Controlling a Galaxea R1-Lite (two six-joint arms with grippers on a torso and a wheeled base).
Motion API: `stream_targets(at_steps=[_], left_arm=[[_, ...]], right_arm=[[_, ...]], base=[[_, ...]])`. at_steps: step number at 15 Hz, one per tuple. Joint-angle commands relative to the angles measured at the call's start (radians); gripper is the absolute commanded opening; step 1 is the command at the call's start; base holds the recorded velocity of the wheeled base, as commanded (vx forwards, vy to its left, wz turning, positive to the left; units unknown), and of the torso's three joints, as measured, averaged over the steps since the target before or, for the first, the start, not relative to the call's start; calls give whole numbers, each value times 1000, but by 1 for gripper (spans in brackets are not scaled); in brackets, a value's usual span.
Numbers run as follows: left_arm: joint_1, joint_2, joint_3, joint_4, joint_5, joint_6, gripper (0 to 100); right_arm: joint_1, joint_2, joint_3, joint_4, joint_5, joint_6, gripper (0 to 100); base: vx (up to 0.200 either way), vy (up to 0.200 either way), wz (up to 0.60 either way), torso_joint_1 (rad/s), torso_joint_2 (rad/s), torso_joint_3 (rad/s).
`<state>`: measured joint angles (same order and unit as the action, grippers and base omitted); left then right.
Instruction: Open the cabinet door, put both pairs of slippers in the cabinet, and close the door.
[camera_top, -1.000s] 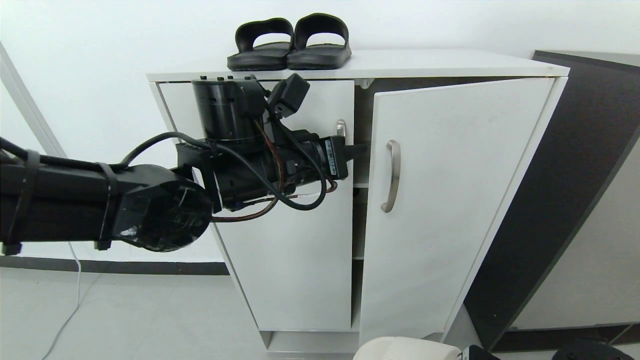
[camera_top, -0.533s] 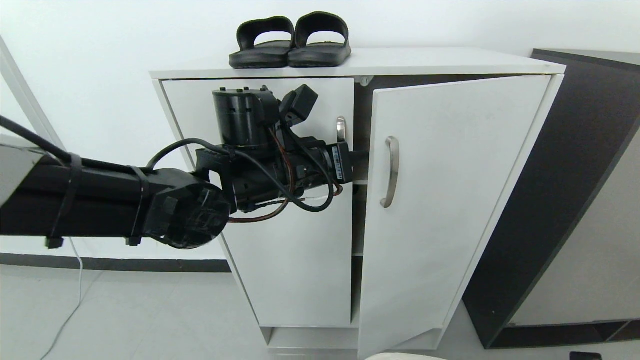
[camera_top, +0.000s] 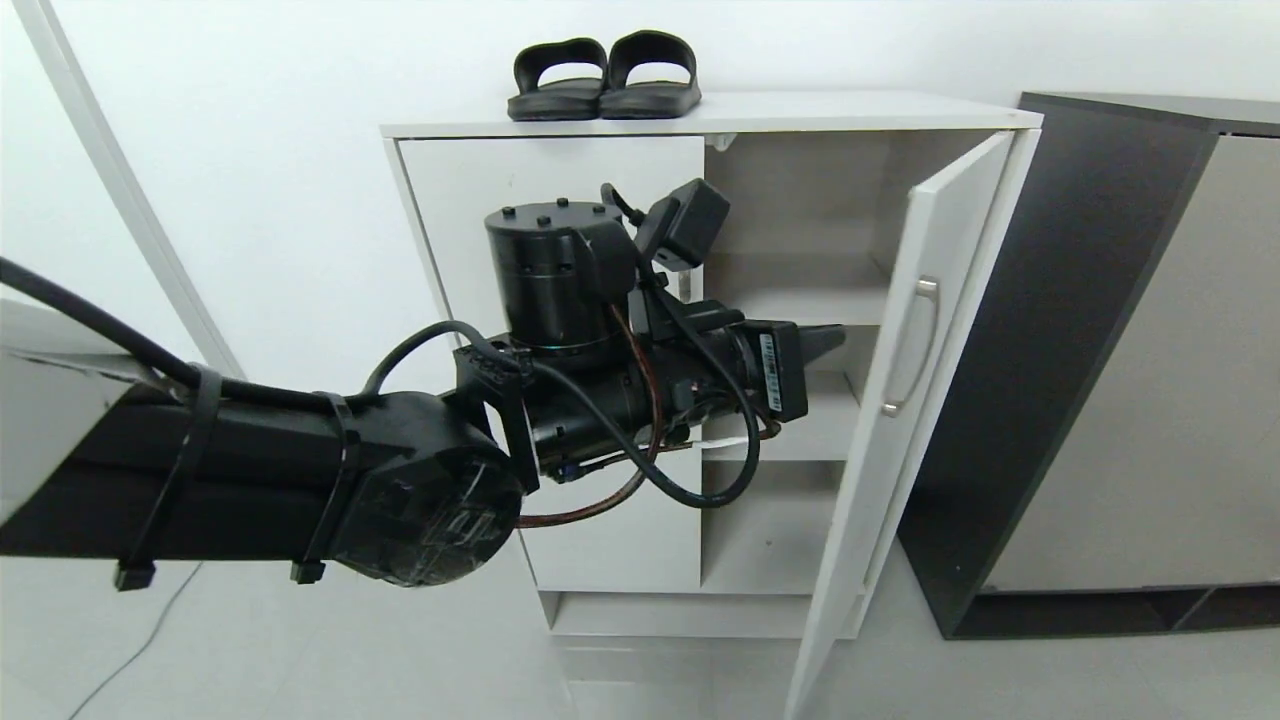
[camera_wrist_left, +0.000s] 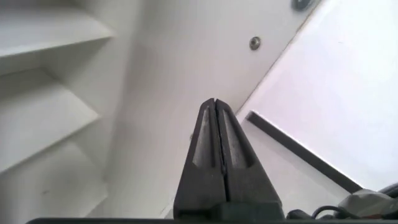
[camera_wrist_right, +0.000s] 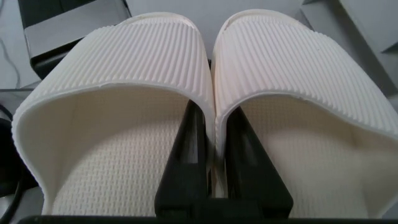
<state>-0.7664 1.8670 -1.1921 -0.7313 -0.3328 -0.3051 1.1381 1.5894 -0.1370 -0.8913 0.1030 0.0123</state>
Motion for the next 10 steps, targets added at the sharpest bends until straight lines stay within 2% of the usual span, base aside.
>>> stream_targets(at_steps=[1, 6, 8, 10], left_arm=[[-8, 0, 9, -8, 1, 0, 0], [15, -5, 32, -22, 6, 1, 0], [78, -58, 57, -17, 51, 8, 0], [153, -183, 132, -7, 103, 23, 0]], right_arm=[[3, -2, 0, 0, 0, 0, 0], [-1, 4, -3, -2, -3, 0, 0], [-78, 14, -46, -12, -55, 6, 0], [-162, 66, -142, -12, -198, 86, 0]], base=[[-200, 0, 0, 2, 2, 2], [0, 0, 0, 0, 0, 0], [0, 0, 0, 0, 0, 0], [0, 0, 0, 0, 0, 0]])
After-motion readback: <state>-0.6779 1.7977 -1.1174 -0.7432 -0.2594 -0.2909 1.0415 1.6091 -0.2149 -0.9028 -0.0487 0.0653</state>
